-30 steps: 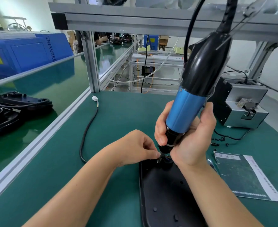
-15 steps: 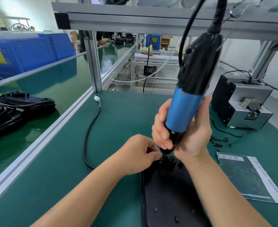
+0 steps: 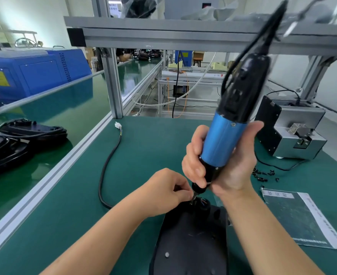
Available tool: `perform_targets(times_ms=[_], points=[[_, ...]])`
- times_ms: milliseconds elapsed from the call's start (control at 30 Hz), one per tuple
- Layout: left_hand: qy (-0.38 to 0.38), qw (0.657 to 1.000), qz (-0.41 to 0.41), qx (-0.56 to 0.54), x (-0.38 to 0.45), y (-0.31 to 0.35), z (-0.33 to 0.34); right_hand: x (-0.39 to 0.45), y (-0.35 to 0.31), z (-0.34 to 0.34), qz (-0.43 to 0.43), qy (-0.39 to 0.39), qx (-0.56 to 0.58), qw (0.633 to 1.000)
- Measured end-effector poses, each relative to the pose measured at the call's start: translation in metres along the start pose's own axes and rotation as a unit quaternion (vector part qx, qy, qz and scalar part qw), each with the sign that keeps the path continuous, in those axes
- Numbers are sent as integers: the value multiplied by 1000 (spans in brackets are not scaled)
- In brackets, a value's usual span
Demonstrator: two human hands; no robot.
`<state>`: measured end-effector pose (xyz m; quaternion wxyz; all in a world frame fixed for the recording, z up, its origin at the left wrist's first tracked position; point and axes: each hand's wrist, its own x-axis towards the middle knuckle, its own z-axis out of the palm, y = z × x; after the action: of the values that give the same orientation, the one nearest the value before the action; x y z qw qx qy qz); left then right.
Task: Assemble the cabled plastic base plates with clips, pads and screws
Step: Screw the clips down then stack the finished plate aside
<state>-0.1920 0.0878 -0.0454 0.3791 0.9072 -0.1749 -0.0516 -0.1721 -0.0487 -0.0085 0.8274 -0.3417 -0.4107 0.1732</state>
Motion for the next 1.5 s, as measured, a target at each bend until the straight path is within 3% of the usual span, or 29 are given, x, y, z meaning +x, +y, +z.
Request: perform_targets(times_ms=[133, 233, 367, 500, 667, 800, 900, 933, 1000, 1033, 1067, 1100, 1133, 1200, 1233, 1300, 1500], points=[[14, 1000, -7, -11, -1, -3, 3, 9, -49, 5, -69, 1, 43, 997], [62, 998, -26, -11, -6, -7, 11, 11, -93, -4, -121, 123, -105, 979], [89, 995, -37, -26, -10, -9, 11, -22, -105, -33, -96, 399, -255, 876], [69, 996, -38, -29, -7, -5, 6, -62, -97, -71, -6, 587, -240, 773], [83, 996, -27, 14, 1, 6, 6, -91, -99, -103, 25, 657, -233, 716], [75, 990, 34, 114, 18, 36, 27, -105, -98, -115, 78, 683, -268, 675], [-38, 964, 57, 256, 34, 60, 53, -111, -101, -117, 127, 681, -346, 633], [-74, 947, 54, 309, 40, 66, 60, -113, -102, -116, 152, 672, -419, 591], [-112, 926, 43, 359, 50, 74, 70, -120, -100, -111, 167, 635, -599, 458], [-118, 926, 36, 356, 55, 75, 74, -124, -97, -105, 124, 606, -666, 416], [-119, 930, 33, 348, 60, 76, 76, -125, -95, -96, 68, 560, -717, 410], [-117, 932, 32, 340, 64, 77, 78, -126, -94, -89, 33, 496, -748, 439], [-113, 935, 33, 334, 67, 78, 80, -126, -94, -84, 36, 415, -763, 494], [-100, 941, 37, 321, 68, 77, 84, -125, -91, -76, 147, 240, -757, 589], [-93, 943, 39, 317, 68, 76, 85, -125, -88, -76, 217, 161, -759, 593], [-86, 945, 42, 312, 68, 71, 89, -126, -83, -78, 302, 61, -778, 548], [-86, 954, 37, 286, 68, 63, 91, -130, -75, -81, 301, 100, -757, 571]])
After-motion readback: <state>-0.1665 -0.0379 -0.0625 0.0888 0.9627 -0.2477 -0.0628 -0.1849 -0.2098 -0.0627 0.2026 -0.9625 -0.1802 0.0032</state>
